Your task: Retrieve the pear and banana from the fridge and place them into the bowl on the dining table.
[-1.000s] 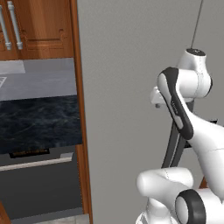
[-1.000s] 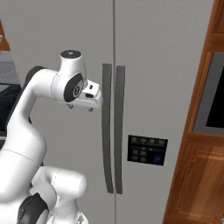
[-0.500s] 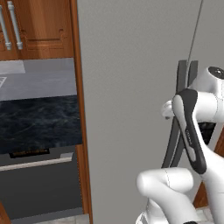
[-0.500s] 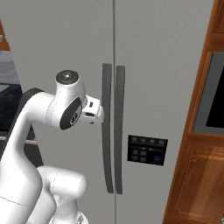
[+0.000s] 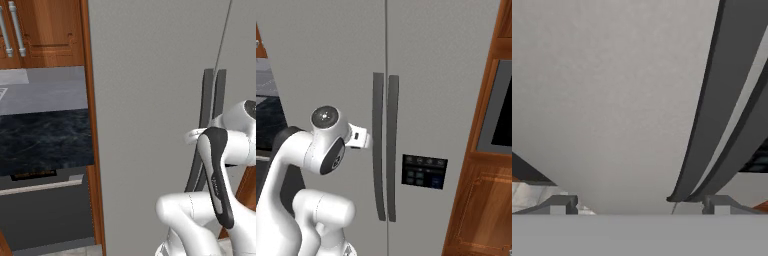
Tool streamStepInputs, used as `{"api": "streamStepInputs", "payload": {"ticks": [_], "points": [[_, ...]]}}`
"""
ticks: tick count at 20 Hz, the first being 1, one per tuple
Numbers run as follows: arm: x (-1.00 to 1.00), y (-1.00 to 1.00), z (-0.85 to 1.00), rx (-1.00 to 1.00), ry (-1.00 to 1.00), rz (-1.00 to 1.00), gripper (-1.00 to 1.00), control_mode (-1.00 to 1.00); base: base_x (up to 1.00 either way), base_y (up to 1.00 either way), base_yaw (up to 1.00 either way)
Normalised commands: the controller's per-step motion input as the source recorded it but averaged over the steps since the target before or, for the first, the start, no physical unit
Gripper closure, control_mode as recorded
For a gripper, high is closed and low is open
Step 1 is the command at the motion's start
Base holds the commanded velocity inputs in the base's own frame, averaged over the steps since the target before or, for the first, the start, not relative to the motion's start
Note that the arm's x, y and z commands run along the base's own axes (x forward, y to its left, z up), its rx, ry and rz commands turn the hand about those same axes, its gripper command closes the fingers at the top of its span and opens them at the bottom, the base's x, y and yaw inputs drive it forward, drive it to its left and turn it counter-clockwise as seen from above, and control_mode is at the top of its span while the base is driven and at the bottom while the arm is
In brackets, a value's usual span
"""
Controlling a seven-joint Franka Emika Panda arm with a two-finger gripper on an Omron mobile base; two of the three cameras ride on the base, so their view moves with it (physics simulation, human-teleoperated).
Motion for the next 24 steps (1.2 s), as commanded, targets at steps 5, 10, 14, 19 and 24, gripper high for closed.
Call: {"api": "streamStepInputs", "payload": {"ticks": [5,10,14,19,24], "points": [[0.0,0.0,0.0,0.0,-0.01,0.0,-1.0,-1.0,0.0,0.0,0.0],[0.16,0.0,0.0,0.0,0.06,0.0,-1.0,-1.0,0.0,0.0,0.0],[0.18,0.0,0.0,0.0,0.01,0.0,-1.0,-1.0,0.0,0.0,0.0],[0.03,0.0,0.0,0.0,0.0,0.0,-1.0,-1.0,0.0,0.0,0.0],[-0.02,0.0,0.0,0.0,0.0,0.0,-1.0,1.0,-0.15,0.0,0.0]]}}
